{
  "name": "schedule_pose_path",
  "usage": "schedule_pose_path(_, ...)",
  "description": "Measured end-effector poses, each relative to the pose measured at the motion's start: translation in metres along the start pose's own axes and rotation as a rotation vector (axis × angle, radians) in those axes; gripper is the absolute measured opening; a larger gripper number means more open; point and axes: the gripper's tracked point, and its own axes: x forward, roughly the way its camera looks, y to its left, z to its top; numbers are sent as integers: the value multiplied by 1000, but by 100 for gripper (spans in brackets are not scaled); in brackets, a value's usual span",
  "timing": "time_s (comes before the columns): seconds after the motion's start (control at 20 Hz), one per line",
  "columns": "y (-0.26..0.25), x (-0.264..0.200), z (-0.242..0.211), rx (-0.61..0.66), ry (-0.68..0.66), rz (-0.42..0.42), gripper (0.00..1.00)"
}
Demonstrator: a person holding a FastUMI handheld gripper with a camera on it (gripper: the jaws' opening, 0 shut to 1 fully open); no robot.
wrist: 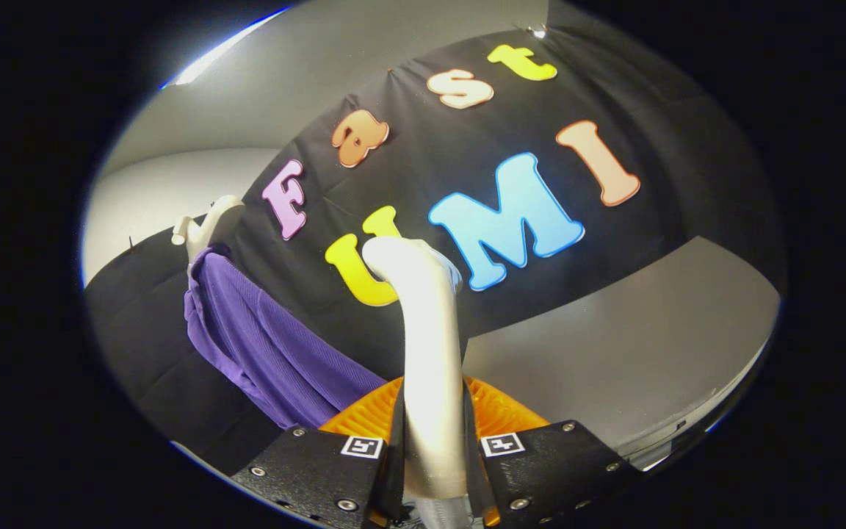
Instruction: Iron the clothes twice with a garment steamer, once on the left side and once on the right side.
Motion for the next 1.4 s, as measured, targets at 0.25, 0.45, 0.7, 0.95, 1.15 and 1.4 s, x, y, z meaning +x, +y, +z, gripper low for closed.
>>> schedule_pose_path(0.25,66,-34,12,-167,-203,-10,34)
schedule_pose_path(0.45,112,-43,10,-268,-303,-21,34)
schedule_pose_path(0.7,173,-33,2,-395,-385,-36,34)
schedule_pose_path(0.95,219,-21,-8,-528,-472,-74,34)
schedule_pose_path(1.15,244,-5,-26,-631,-497,-100,34)
schedule_pose_path(1.4,245,12,-51,-726,-486,-165,34)
